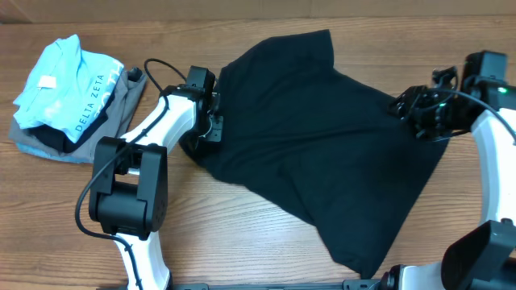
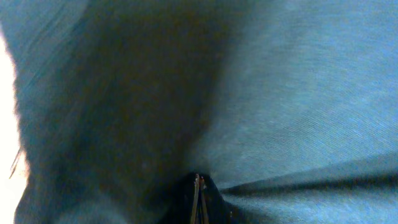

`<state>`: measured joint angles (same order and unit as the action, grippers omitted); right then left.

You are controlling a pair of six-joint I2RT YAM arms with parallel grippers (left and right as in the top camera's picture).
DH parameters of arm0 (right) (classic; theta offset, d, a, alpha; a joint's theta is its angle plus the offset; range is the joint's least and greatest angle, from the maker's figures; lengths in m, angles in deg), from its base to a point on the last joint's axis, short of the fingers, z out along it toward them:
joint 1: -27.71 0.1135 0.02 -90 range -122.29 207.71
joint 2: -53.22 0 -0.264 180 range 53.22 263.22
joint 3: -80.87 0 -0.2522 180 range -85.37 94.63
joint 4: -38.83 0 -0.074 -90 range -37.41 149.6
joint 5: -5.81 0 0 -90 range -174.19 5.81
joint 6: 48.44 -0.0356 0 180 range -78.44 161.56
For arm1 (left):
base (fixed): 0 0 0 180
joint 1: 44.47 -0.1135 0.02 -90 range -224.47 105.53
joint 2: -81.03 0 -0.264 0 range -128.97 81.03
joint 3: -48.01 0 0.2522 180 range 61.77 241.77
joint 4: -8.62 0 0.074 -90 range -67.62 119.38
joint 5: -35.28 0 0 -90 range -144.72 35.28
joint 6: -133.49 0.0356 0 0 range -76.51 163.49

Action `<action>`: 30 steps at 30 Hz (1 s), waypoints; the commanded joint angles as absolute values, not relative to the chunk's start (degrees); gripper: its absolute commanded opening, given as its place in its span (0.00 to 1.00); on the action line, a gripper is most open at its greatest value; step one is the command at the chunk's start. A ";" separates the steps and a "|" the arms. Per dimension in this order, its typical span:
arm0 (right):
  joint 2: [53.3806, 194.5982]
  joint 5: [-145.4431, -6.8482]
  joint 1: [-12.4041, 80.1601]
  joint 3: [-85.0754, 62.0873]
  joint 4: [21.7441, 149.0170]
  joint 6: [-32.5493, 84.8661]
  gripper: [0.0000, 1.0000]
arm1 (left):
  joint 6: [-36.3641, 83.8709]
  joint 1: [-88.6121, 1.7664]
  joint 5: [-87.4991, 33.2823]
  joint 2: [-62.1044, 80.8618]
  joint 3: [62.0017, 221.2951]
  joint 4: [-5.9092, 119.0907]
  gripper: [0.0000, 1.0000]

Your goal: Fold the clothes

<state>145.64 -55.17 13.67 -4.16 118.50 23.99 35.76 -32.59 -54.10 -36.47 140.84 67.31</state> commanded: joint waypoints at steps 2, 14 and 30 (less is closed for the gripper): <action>145.84 -69.32 16.73 -11.05 115.99 17.59 0.60 | 23.81 -39.15 -68.57 -40.97 138.52 74.13 0.04; 150.38 -71.81 17.39 -41.69 74.59 3.47 0.18 | 36.73 -44.79 -51.74 -31.07 138.54 74.76 0.04; 159.02 -85.51 7.31 -11.66 75.49 8.13 0.04 | 40.75 -44.79 -45.97 -13.45 138.52 76.84 0.35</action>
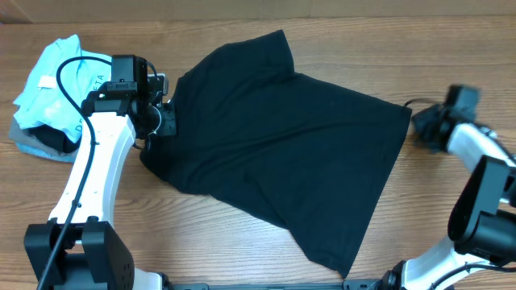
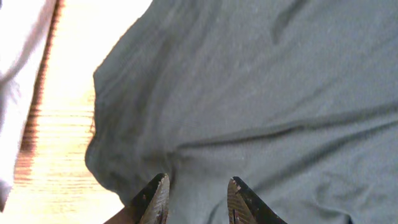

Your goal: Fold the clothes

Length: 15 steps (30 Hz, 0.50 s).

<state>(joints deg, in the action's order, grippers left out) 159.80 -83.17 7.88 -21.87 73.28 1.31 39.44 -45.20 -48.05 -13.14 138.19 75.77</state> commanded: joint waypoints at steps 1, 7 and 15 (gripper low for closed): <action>159.02 -84.40 7.20 -9.17 77.81 10.09 0.04 | 40.77 -44.79 -45.64 -13.47 138.52 77.13 0.34; 158.99 -74.50 7.07 -1.30 97.48 13.11 0.51 | 40.77 -44.79 -45.64 -13.47 138.52 77.58 0.35; 159.80 -78.08 7.11 -11.33 98.02 13.61 0.64 | 41.88 -44.79 -44.11 -13.47 138.52 78.13 0.39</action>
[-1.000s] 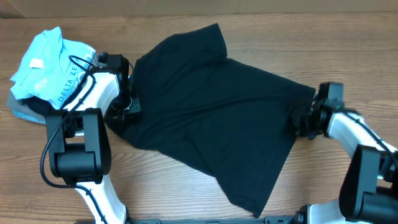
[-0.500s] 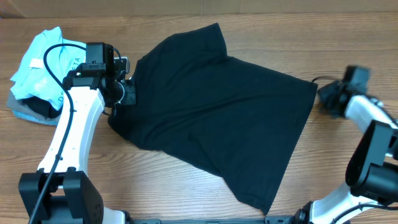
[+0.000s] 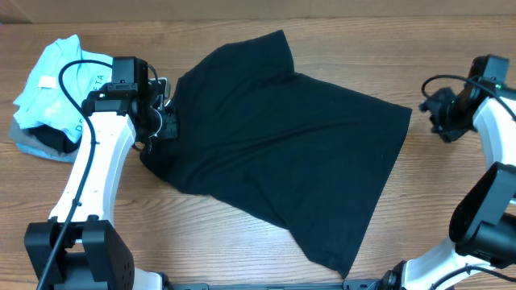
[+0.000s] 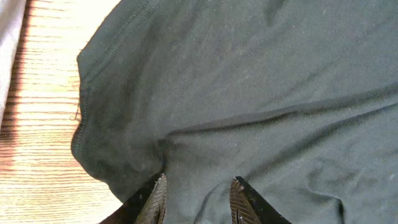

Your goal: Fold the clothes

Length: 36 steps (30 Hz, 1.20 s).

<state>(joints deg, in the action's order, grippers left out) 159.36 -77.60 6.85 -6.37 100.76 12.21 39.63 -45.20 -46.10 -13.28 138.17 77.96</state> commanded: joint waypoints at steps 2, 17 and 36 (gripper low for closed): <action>159.80 -75.37 7.14 -15.75 92.49 16.76 0.65 | 41.84 -44.77 -43.87 -13.47 138.52 78.17 0.40; 159.87 -67.70 9.82 -30.65 74.86 18.86 0.20 | 41.80 -44.79 -39.76 -13.47 138.52 78.09 0.42; 159.85 -71.50 0.19 -2.02 74.20 16.52 0.67 | 41.77 -44.79 -39.44 -13.45 138.52 78.76 0.45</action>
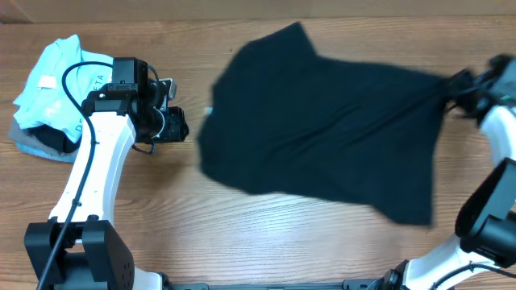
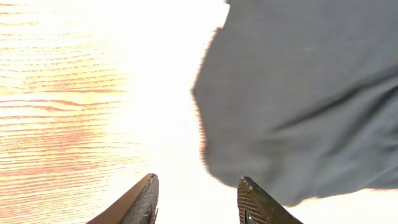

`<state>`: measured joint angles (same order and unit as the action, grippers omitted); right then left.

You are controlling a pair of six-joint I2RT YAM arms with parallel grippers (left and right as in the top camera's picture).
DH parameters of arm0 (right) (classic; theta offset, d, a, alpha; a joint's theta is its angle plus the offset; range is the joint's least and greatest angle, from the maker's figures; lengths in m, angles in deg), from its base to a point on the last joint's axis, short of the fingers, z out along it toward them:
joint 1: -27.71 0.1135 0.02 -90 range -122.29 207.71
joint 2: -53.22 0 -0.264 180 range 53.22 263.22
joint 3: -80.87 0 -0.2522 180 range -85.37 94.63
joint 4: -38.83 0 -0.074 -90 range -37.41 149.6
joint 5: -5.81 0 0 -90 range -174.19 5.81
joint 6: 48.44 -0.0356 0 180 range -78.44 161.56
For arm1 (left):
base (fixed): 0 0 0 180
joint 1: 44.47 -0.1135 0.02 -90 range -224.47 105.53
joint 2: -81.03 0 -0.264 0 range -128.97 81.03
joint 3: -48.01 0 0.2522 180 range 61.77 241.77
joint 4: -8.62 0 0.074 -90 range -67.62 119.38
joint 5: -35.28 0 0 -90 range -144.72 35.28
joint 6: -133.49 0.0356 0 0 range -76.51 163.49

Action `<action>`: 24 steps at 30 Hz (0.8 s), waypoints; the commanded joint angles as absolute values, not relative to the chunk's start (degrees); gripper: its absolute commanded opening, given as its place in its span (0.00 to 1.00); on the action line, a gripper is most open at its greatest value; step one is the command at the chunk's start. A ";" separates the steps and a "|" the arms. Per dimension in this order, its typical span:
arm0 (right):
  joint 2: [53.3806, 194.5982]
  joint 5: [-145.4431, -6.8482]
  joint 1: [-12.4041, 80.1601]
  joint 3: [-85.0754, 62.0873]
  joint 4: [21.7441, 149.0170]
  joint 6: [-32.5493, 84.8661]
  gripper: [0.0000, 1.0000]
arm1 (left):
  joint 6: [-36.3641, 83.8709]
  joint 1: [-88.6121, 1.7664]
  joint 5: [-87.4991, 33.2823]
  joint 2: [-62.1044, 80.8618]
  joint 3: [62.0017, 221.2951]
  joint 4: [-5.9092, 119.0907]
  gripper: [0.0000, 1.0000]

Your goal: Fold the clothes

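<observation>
A black T-shirt (image 1: 322, 129) lies spread and a little blurred across the middle and right of the wooden table (image 1: 242, 242). Its upper right corner is drawn out to my right gripper (image 1: 461, 82), which looks shut on that corner at the far right edge. My left gripper (image 1: 176, 126) stands open over bare wood, left of the shirt and apart from it. In the left wrist view the open left gripper (image 2: 198, 186) holds nothing, and the black shirt (image 2: 311, 93) has its edge just above the right fingertip (image 2: 252, 196).
A pile of folded clothes (image 1: 60, 93), light blue with "DELTA ZETA" lettering on top of grey, sits at the far left behind my left arm (image 1: 93, 177). A black cable (image 1: 76, 72) loops over that arm. The right arm (image 1: 492, 185) stands along the right edge.
The black shirt has shifted to the right, off my left gripper's fingers. My right gripper, then clear of the shirt's right edge, now has the upper right corner. The left gripper stays open in place.
First my left gripper was shut on the shirt's left side and the right gripper was at its right edge. Then the shirt lay flat further left, with the left gripper open on the sleeve and the right gripper away. Now the shirt is pulled to the right.
</observation>
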<state>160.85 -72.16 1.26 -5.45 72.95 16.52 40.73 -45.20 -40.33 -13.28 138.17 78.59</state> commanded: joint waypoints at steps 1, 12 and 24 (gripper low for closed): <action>159.85 -70.69 -0.05 -1.34 75.45 16.50 0.72 | 41.80 -44.79 -38.87 -13.47 138.52 78.74 0.45; 159.63 -55.72 -0.54 -0.64 92.87 17.96 0.99 | 41.80 -42.08 -32.42 -13.47 135.35 80.05 0.49; 155.08 -45.27 1.78 -0.64 109.59 25.92 0.95 | 34.17 -21.62 -38.50 -17.84 123.42 62.52 0.57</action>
